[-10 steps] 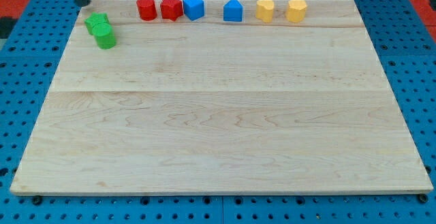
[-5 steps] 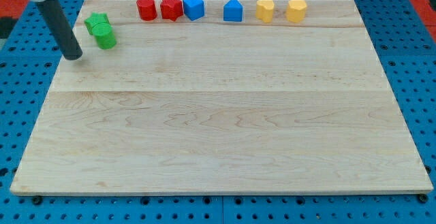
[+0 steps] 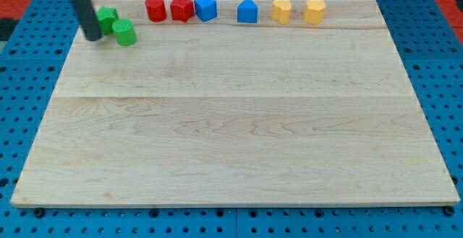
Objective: Separate green star from the green circle
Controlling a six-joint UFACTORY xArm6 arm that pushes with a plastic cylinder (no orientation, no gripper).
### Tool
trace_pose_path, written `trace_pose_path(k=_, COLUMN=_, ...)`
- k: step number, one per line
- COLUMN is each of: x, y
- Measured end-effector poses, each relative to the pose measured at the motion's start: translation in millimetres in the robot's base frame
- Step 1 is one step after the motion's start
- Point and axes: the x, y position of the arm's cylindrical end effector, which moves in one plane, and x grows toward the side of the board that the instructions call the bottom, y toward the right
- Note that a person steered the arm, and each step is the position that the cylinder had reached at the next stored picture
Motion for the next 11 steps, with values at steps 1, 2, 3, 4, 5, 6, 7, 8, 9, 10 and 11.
trace_pose_path(k=1, x=-5.8, y=-18.8)
trace_pose_path(k=2, x=-25.8, y=9.6)
trace_pose_path(k=3, x=-44.7, y=45.1)
trace_pose_path(k=4, x=-44.7, y=84.0)
trace_pose_path(k=5, x=-47.5, y=93.9)
trace_pose_path(k=6, x=-48.7, y=89.3)
trace_pose_path(k=7, x=-52.8, y=69.8)
trace_pose_path(k=8, x=-55.7, y=69.4)
trace_pose_path(k=9, x=-40.8, y=55.4)
trace_pose_path(k=10, x=-32.8, y=63.9)
trace_pose_path(k=11, x=-32.8, y=88.9)
